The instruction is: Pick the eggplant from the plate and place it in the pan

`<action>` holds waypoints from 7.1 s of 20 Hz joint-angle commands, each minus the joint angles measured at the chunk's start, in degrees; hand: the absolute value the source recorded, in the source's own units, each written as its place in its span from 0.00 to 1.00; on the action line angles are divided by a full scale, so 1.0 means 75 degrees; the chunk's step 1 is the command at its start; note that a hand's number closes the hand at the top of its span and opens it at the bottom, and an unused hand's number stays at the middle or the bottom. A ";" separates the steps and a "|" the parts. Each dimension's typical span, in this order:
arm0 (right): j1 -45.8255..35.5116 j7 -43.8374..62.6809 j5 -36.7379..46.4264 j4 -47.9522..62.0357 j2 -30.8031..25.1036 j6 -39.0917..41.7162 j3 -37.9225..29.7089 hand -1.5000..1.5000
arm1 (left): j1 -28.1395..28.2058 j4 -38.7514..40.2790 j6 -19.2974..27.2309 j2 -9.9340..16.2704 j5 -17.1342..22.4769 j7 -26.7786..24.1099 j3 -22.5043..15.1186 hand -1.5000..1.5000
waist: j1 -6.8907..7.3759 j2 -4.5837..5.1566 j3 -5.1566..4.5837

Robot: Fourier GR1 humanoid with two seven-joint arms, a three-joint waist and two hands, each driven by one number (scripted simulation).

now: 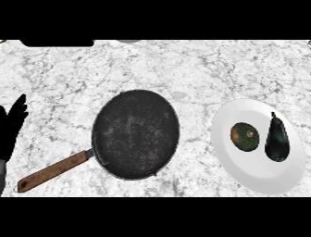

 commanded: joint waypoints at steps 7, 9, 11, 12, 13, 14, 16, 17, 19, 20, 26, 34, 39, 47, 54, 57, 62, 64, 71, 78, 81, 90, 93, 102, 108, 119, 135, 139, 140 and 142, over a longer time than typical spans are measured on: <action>-0.1788 0.3185 0.0060 0.0474 -0.2060 0.2738 0.1658 0.00 | -0.0217 -0.0191 0.0182 -0.0405 -0.0387 0.0239 -0.0439 0.50 | 0.0349 0.0034 0.0005; -0.2044 0.3129 0.0315 0.0992 -0.2024 0.3231 0.2134 0.00 | -0.0087 0.0213 -0.0023 -0.0351 -0.0255 -0.0248 -0.0214 0.50 | 0.0388 0.0066 0.0004; -0.2686 0.3796 0.0348 0.0912 -0.1729 0.3425 0.2579 0.00 | -0.0227 0.0072 -0.0005 -0.0324 -0.0293 -0.0027 -0.0185 0.50 | 0.0340 0.0036 0.0008; -0.2618 0.3971 0.0266 0.0819 -0.1797 0.3661 0.2548 0.00 | -0.0302 0.0030 -0.0248 0.0081 -0.0139 0.0341 0.0090 0.50 | 0.0236 0.0008 0.0012; -0.2670 0.3575 0.0284 0.1439 -0.1890 0.4118 0.2508 0.00 | 0.0096 -0.0240 0.0144 -0.0334 -0.0387 0.0164 -0.0186 0.50 | 0.0266 0.0013 0.0017; -0.2787 0.3951 0.0558 0.1066 -0.1497 0.3915 0.2971 0.00 | -0.0293 0.0122 -0.0136 -0.0118 -0.0228 0.0197 0.0059 0.50 | 0.0218 0.0018 0.0012; -0.2979 0.4173 0.0575 0.1398 -0.1140 0.4098 0.3065 0.00 | -0.0270 -0.0061 -0.0030 -0.0362 -0.0315 0.0348 -0.0057 0.50 | 0.0178 0.0003 0.0016; -0.3174 0.4370 0.0493 0.1593 -0.1113 0.4319 0.3052 0.00 | 0.0162 0.0236 -0.0248 -0.0289 -0.0269 -0.0457 0.0104 0.50 | 0.0193 0.0006 0.0011; -0.3025 0.4106 0.0937 0.1761 -0.0637 0.4185 0.3160 0.00 | -0.0064 0.0326 -0.0194 -0.0352 -0.0367 -0.0300 0.0215 0.50 | 0.0119 0.0000 0.0016; -0.2826 0.3907 0.1155 0.1702 -0.0563 0.4164 0.3116 0.00 | -0.0034 0.0187 -0.0343 -0.0188 -0.0281 -0.0056 0.0387 0.50 | 0.0095 -0.0009 0.0017; -0.3028 0.4168 0.1718 0.1828 -0.0194 0.4537 0.2871 0.00 | 0.0144 0.0289 -0.0375 -0.0510 -0.0558 -0.0314 0.0564 0.50 | 0.0074 -0.0014 0.0016; -0.2563 0.3789 0.2613 0.1924 0.0251 0.4747 0.2873 0.00 | -0.0254 0.0599 -0.0659 -0.0532 -0.0780 -0.0284 0.0884 0.50 | 0.0052 -0.0012 0.0017; -0.2475 0.3986 0.2904 0.1770 0.0643 0.4855 0.2503 0.00 | 0.0328 -0.0363 -0.0683 -0.0767 -0.0929 0.0142 0.0893 0.50 | 0.0065 -0.0021 0.0017; -0.2461 0.3684 0.3779 0.2048 0.1366 0.4735 0.2348 0.00 | -0.0091 0.0109 -0.0718 -0.1078 -0.1336 0.0025 0.1091 0.50 | 0.0052 -0.0013 0.0017; -0.2419 0.2855 0.4298 0.3074 0.1309 0.5006 0.2024 0.00 | -0.0307 -0.0119 -0.0907 -0.1091 -0.1504 0.0424 0.1188 0.50 | 0.0062 -0.0009 0.0019; -0.2294 0.3056 0.4513 0.2934 0.1592 0.5069 0.2115 0.00 | 0.0245 -0.0520 -0.1097 -0.1088 -0.1378 0.0314 0.1389 0.50 | 0.0079 -0.0016 0.0019; -0.2466 0.1963 0.5028 0.3766 0.1325 0.5139 0.2007 1.00 | 0.0069 0.0056 -0.1348 -0.1017 -0.1358 -0.0042 0.1681 0.50 | 0.0076 -0.0006 0.0019; -0.2278 0.2025 0.5285 0.2903 0.1440 0.4978 0.2327 1.00 | -0.0338 0.0610 -0.1311 -0.1009 -0.1500 -0.0217 0.1672 0.50 | 0.0024 -0.0011 0.0016; -0.2362 0.1741 0.6087 0.3086 0.1681 0.4414 0.2288 1.00 | -0.0236 0.0088 -0.0951 -0.1508 -0.1893 0.0082 0.1388 0.50 | 0.0038 -0.0015 0.0016; -0.0914 0.3233 0.6378 0.0466 0.2454 0.3765 0.2515 1.00 | 0.0164 -0.0199 -0.1169 -0.1341 -0.1728 0.0269 0.1632 0.50 | -0.0318 -0.0153 -0.0006; -0.0270 0.3739 0.7152 -0.0168 0.3113 0.2953 0.3281 1.00 | 0.0383 -0.0181 -0.0989 -0.1343 -0.1696 0.0299 0.1819 0.50 | -0.0716 -0.0397 -0.0043; -0.0330 0.5149 1.0025 -0.3761 0.3574 0.1439 0.5175 1.00 | 0.0554 -0.0084 -0.1024 -0.1193 -0.1681 0.0268 0.1970 0.50 | -0.0818 -0.0505 -0.0061; -0.0077 0.5883 1.1154 -0.4819 0.3852 0.1642 0.6220 1.00 | 0.0532 -0.0196 -0.1240 -0.1050 -0.1571 0.0275 0.2002 0.50 | -0.0637 -0.0389 -0.0040; -0.0153 0.8111 1.3979 -0.4666 0.5301 0.1513 0.8884 1.00 | 0.0397 -0.0364 -0.1389 -0.1301 -0.1568 0.0098 0.1711 0.50 | -0.0017 -0.0083 -0.0004; -0.0861 0.8531 1.3413 -0.3827 0.5310 0.0407 0.8402 1.00 | -0.0098 -0.0420 -0.1295 -0.1392 -0.1686 0.0451 0.1552 0.50 | 0.0143 -0.0009 0.0011; -0.2173 0.7946 1.1522 -0.0850 0.5326 -0.1657 0.6657 1.00 | -0.0380 -0.0129 -0.1459 -0.1327 -0.1660 0.0348 0.1580 0.50 | 0.0371 0.0074 0.0025; -0.3810 0.5523 0.7748 0.3348 0.5328 -0.5574 0.5757 0.00 | -0.0763 -0.0040 -0.1244 -0.1650 -0.2029 0.0236 0.1186 0.50 | 0.0799 0.0210 0.0047; -0.4533 0.5070 0.7181 0.4415 0.5328 -0.6557 0.5963 0.00 | -0.0803 0.0124 -0.1227 -0.1760 -0.2040 0.0188 0.1154 0.50 | 0.0804 0.0209 0.0038; -0.4499 0.4748 0.7061 0.4567 0.5328 -0.6906 0.5941 0.00 | -0.0828 0.0087 -0.1259 -0.1758 -0.2065 0.0158 0.1102 0.50 | 0.0824 0.0224 0.0042; -0.4854 0.4873 0.6821 0.4795 0.5328 -0.7347 0.6143 0.00 | -0.0975 0.0174 -0.1333 -0.1586 -0.2042 0.0198 0.1213 0.50 | 0.0868 0.0211 0.0038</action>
